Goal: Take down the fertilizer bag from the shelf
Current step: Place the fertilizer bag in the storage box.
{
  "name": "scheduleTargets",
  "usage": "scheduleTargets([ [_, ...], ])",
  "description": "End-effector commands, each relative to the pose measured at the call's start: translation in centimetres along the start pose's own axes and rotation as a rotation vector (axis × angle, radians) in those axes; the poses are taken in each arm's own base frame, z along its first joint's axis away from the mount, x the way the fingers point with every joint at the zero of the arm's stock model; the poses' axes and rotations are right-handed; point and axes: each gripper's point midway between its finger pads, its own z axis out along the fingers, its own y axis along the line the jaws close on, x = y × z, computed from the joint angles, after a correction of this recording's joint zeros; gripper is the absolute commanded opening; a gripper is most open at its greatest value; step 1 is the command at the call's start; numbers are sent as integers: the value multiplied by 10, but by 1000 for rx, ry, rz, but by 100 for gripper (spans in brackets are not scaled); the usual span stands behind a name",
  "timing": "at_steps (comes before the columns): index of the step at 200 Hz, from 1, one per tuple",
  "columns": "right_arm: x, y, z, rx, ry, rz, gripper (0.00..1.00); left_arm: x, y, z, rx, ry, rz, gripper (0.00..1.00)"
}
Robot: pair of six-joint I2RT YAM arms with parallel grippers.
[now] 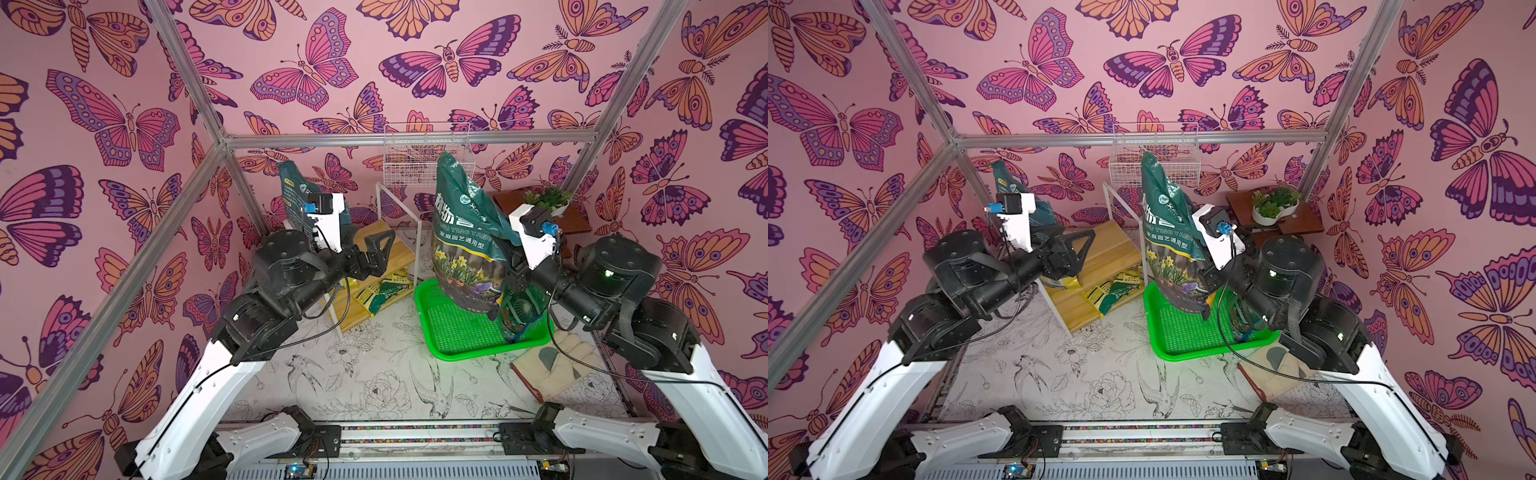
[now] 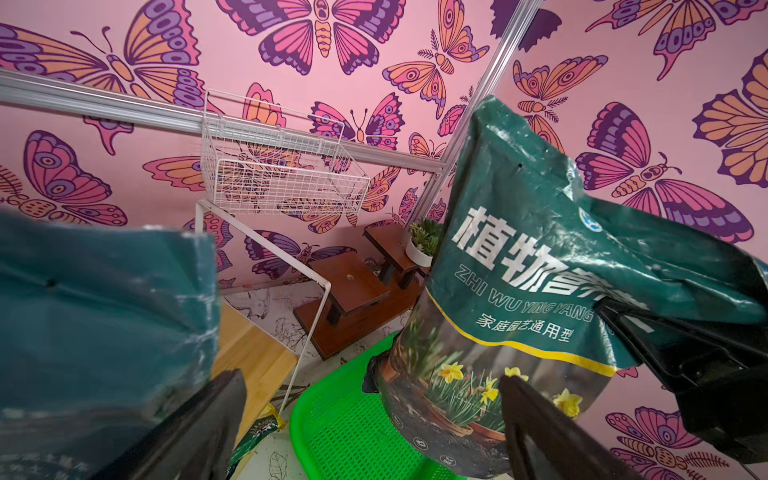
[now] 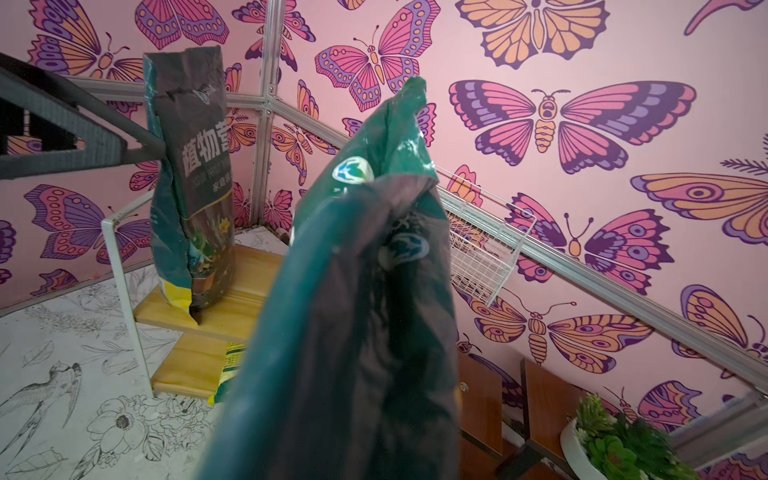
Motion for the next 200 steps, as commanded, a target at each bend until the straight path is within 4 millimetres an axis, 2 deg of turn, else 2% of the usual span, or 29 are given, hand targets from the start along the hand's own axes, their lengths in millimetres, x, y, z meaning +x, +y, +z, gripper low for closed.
scheduleTargets([
  [1, -51, -40, -23, 173, -203, 45, 0, 4, -6, 5, 40, -6, -25, 100],
  [53, -9, -46, 7, 298, -56, -20, 0, 23, -1, 18, 33, 32, -42, 100],
  [84, 13, -47, 18, 320, -10, -2, 0, 30, 5, 20, 12, 31, -37, 100],
  [103, 33, -51, 24, 335, 30, 33, 0, 33, 8, 20, 1, 33, -33, 100],
  [154, 93, -69, 33, 333, 115, 193, 0, 41, 14, 22, -19, 45, -29, 100],
  [200, 117, -74, 36, 320, 128, 246, 0, 43, 18, 20, -34, 34, -26, 100],
])
